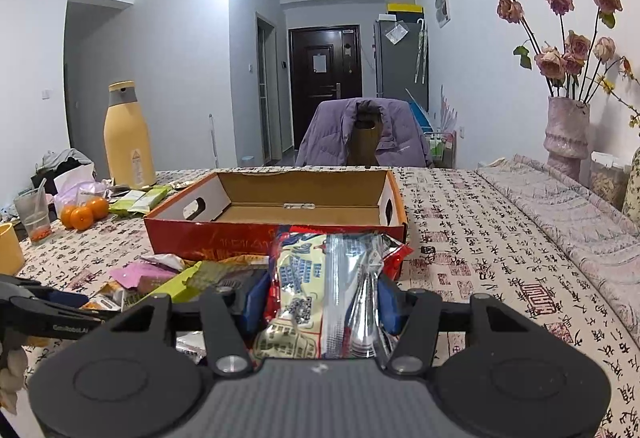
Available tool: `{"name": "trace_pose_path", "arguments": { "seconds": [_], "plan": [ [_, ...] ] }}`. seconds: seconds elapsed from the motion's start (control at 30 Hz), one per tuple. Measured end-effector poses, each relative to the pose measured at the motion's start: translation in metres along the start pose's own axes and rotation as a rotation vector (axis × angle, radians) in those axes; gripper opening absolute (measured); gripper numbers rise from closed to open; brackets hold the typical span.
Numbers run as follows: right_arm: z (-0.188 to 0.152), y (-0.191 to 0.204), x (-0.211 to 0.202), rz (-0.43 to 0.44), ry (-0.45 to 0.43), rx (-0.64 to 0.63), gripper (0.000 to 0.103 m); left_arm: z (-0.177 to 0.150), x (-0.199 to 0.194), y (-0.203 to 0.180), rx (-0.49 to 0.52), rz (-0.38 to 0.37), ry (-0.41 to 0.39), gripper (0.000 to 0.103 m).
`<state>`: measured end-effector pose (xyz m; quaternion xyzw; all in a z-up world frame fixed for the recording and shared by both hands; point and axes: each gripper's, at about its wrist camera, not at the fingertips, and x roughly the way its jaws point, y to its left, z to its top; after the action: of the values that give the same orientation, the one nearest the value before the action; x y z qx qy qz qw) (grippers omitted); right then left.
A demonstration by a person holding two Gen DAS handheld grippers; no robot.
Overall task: Organize snacks
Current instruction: 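Carry both held packets over the cardboard box and release them inside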
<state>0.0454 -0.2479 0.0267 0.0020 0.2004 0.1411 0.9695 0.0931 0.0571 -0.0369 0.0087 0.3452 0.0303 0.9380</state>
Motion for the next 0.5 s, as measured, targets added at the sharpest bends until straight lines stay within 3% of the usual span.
{"name": "trace_pose_path", "arguments": {
  "seconds": [0.5],
  "plan": [
    [0.0,-0.003,-0.005,-0.001,-0.013,0.007,0.055,-0.004,-0.028,0.006,-0.045,-0.001,-0.067,0.044]
  ]
}}
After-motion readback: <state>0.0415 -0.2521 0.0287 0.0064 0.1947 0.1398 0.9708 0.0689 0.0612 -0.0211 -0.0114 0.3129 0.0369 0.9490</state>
